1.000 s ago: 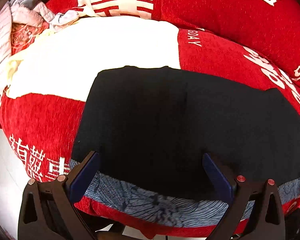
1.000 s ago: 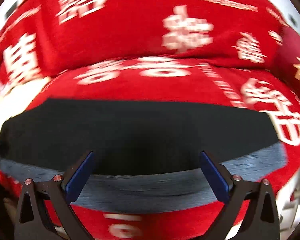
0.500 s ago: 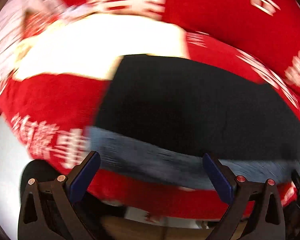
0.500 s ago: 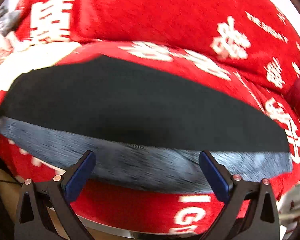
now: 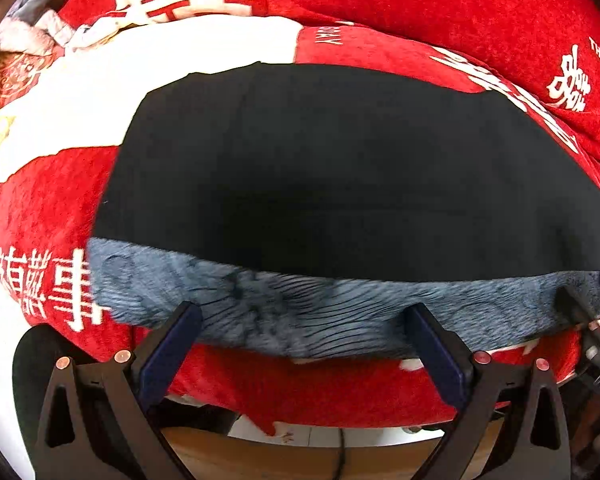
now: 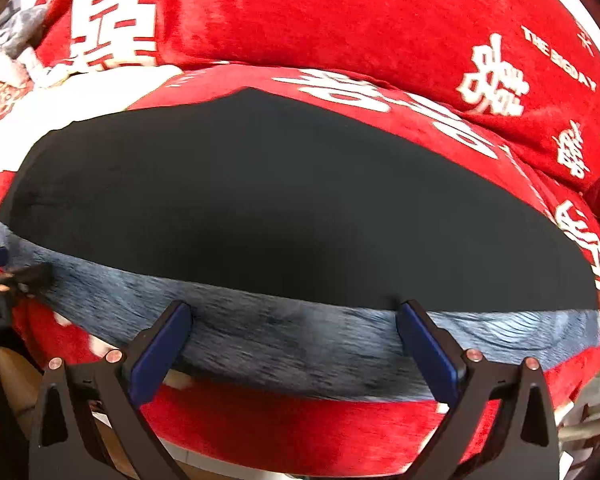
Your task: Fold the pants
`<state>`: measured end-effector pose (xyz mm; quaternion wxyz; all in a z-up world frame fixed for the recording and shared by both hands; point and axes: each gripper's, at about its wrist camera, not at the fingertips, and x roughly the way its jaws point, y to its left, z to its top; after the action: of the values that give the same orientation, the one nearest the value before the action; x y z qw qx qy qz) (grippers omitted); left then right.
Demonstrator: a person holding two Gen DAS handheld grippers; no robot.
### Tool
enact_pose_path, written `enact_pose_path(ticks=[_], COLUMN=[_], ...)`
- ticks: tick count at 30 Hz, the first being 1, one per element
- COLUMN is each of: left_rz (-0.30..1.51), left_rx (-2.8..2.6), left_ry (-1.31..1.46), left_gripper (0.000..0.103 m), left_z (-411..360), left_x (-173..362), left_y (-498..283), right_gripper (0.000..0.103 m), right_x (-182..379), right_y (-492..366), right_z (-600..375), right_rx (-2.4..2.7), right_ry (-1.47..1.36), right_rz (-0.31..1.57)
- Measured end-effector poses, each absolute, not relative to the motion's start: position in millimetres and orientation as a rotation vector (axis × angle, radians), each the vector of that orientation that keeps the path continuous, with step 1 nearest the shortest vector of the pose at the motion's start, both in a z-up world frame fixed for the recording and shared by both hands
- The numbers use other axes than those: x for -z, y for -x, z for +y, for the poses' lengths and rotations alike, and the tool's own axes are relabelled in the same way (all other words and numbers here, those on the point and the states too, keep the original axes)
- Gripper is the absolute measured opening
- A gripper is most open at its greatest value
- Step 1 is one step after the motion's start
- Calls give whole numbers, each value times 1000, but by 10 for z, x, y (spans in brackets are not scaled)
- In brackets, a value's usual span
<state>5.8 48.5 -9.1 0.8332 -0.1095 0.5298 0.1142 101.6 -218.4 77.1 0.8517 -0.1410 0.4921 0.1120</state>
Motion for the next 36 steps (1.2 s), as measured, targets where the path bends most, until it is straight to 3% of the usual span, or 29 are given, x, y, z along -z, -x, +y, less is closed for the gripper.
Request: enact_pose_path(ticks=[15, 28, 33, 36], left_rz=[1187, 1244, 1172, 1155], left_rx=[-326, -761, -688, -530], left_ry=[595, 605, 564, 464], left_gripper=[103, 103, 103, 103], left_z=[1612, 2207, 1838, 1200], left_x=[357, 214, -178, -401], left_y=[198, 306, 93, -278], right_gripper=[103, 103, 103, 103], right_x=[-783, -808, -993, -1019], right_y=[-1298, -1399, -1241, -1083], right_z=[-3640, -5227, -5947, -6177], right_rx=[-121, 140, 406, 301], right_ry=[100, -171, -156, -322], right_rz=[1151, 1157, 1089, 1049])
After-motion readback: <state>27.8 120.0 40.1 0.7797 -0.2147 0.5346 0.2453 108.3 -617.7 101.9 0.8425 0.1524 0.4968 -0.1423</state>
